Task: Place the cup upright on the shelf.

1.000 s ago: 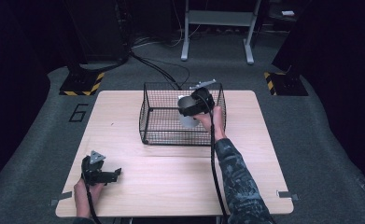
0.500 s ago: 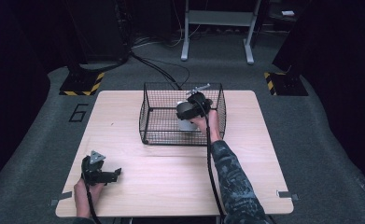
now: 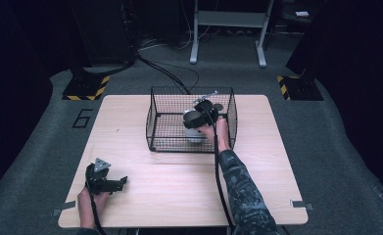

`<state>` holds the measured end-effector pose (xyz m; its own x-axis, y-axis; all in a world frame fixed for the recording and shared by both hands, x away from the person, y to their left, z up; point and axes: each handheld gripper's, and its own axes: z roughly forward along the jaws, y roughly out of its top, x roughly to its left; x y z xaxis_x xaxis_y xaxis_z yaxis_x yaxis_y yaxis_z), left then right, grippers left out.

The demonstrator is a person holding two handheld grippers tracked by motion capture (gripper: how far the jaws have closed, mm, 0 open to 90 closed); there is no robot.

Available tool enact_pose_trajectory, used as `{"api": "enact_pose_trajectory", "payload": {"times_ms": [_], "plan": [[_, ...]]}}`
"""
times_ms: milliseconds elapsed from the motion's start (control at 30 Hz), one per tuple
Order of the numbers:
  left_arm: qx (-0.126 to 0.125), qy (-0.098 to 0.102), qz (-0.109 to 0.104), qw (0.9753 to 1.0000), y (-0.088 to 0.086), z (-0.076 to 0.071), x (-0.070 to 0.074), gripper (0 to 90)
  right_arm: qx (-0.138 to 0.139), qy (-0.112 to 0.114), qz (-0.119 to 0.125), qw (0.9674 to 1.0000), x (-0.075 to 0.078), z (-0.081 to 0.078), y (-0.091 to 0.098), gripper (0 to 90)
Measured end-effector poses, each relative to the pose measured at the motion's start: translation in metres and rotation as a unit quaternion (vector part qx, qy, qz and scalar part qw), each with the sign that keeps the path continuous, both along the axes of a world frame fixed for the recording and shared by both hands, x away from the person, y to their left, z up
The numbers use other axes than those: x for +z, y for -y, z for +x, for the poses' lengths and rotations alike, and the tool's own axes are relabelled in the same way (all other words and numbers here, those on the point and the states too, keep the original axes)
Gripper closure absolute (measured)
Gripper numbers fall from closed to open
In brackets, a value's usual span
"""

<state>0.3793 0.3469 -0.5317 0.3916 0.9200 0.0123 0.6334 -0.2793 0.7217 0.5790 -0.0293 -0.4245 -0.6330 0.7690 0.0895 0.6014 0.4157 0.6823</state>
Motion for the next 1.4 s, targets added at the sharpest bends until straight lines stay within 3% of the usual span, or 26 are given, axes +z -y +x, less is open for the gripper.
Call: {"api": "enact_pose_trajectory", "payload": {"times_ms": [667, 1000, 1400], "plan": [[0.0, 0.0, 0.0, 1.0, 0.0, 0.0, 0.0, 0.6, -0.01, -0.034, -0.026, 0.999, -0.002, 0.006, -0.003, 5.6], [0.0, 0.0, 0.0, 1.0, 0.0, 0.0, 0.0, 0.6, -0.008, -0.05, -0.023, 0.9984, -0.001, 0.001, 0.001, 5.0], [0.003, 0.002, -0.003, 1.0, 0.001, 0.0, 0.0, 0.6, -0.002, -0.032, -0.001, 0.9995, 0.009, -0.007, 0.006, 0.0]]}}
